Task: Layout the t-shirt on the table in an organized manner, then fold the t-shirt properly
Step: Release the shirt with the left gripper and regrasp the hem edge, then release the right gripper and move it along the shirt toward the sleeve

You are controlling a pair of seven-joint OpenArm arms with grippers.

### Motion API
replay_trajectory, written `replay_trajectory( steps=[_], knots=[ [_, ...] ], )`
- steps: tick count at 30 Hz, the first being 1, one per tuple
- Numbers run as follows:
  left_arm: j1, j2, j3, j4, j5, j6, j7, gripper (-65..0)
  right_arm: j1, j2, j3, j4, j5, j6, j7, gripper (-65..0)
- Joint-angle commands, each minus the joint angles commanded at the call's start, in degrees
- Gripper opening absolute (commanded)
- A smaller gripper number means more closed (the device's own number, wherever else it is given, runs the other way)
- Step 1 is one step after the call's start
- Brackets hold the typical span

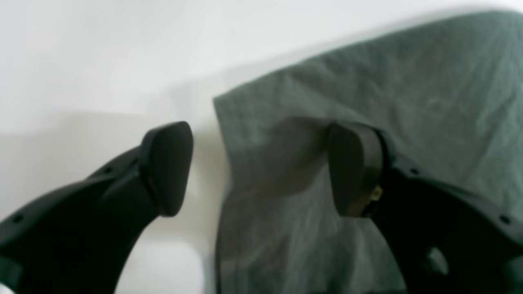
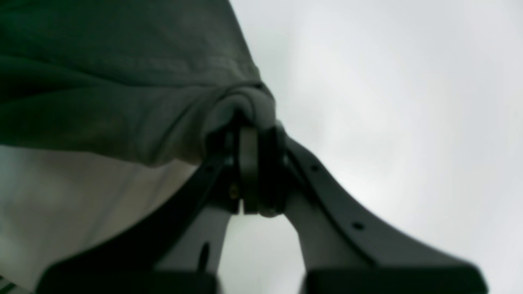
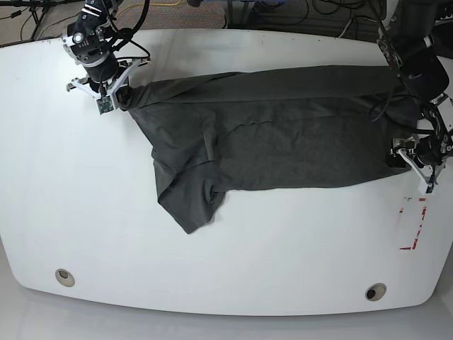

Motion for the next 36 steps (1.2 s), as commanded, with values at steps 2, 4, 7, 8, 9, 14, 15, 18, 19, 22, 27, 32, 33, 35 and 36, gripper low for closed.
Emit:
replay_trajectory(
  steps=[2,4,7,8,9,14,15,18,19,22,27,32,33,35,36],
  knots=[
    [-0.26,0.09,0.88,-0.62,-0.09,0.00,-0.09,-16.8,-0.09,0.00,-0.09,0.00,0.09,0.00,0.00,-65.0],
    [-0.26,0.09,2.02,-0.70,-0.09,0.00,-0.18,-19.9,-0.09,0.00,-0.18,0.00,0.09,0.00,0.00,-65.0],
    [-0.18,0.26,3.25,-0.70,-0.09,0.00,-0.35,-31.7,0.00,0.00,-0.35,0.00,-0.09,0.00,0.00,-64.8],
    [-0.18,0.62,3.43,-0.70,-0.09,0.00,-0.35,-37.1,0.00,0.00,-0.35,0.00,-0.18,0.00,0.00,-64.8],
    [-0.18,0.97,3.43,-0.62,-0.09,0.00,-0.44,-41.4,0.00,0.00,-0.35,0.00,-0.18,0.00,0.00,-64.7],
    [0.00,1.58,3.52,-0.62,-0.09,0.00,-0.44,-65.0,0.00,0.00,-0.35,0.18,-0.26,0.00,-0.09,-52.2],
    [0.00,1.58,3.52,-0.53,0.00,0.00,-0.44,-65.0,0.00,0.00,-0.26,0.35,-0.18,0.00,-0.09,-47.6],
    [0.09,1.58,3.43,-0.53,0.00,0.00,-0.44,-65.0,0.00,0.00,-0.09,1.32,0.09,0.00,-0.09,-31.2],
    [0.18,1.58,3.43,-0.53,0.00,0.00,-0.44,-65.0,0.00,0.00,-0.09,1.67,0.09,0.00,-0.09,-24.7],
    [0.18,1.58,3.43,-0.53,0.00,0.00,-0.44,-65.0,0.09,0.00,-0.35,1.76,0.09,0.00,0.00,-14.7],
    [0.26,1.32,3.34,-0.53,0.00,0.00,-0.44,-65.0,4.31,0.00,0.00,0.62,0.18,0.00,0.00,-7.0],
    [0.35,1.23,3.34,-0.53,0.00,0.00,-0.44,-65.0,11.25,0.00,0.18,-3.78,-0.35,0.00,-0.09,-7.0],
    [0.35,1.23,3.34,-0.53,0.00,0.00,-0.44,-65.0,12.48,0.09,0.18,-4.48,-0.35,0.00,-0.18,-7.0],
    [0.88,1.23,3.34,-0.53,0.00,0.00,-0.44,-65.0,15.38,0.26,0.18,-6.24,-0.44,0.00,-0.18,-7.0],
    [1.32,1.23,3.43,-0.53,0.00,0.00,-0.44,-65.0,16.70,0.35,0.18,-6.95,-0.44,0.00,-0.18,-7.0]
  ],
)
